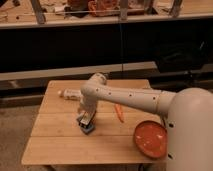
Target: Place the eraser on the white sponge
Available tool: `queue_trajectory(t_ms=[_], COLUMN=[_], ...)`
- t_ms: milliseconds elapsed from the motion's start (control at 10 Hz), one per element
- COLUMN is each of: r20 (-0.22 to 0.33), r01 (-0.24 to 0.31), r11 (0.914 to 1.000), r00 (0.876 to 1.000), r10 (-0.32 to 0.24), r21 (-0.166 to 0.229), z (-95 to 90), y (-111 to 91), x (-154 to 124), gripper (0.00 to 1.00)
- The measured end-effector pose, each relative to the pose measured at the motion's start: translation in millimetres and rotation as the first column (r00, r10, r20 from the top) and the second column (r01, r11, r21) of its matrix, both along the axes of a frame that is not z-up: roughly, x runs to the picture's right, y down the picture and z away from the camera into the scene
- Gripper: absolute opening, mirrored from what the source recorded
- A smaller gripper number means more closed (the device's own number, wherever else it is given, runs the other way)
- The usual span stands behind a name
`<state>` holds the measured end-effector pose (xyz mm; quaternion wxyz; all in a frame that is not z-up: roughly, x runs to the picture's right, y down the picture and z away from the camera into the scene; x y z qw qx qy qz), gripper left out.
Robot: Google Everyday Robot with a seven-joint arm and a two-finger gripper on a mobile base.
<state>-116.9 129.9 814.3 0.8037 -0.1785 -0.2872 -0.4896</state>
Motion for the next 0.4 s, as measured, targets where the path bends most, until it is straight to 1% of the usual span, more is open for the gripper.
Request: queue_trajectory(t_ms=[100, 200, 400], r20=[0.001, 0.002, 0.006], r01=[0.001, 0.003, 0.006], r11=[1.0, 1.0, 1.0], r00=[1.0, 1.0, 1.0], r10=[-0.001, -0.003, -0.006], r21=[0.0, -0.001, -0.002], z=[-1.2, -1.4, -2.2], y=[-1.8, -2.2, -3.0], x=[0.9, 1.2, 1.1], gripper=[0.66, 0.69, 0.71])
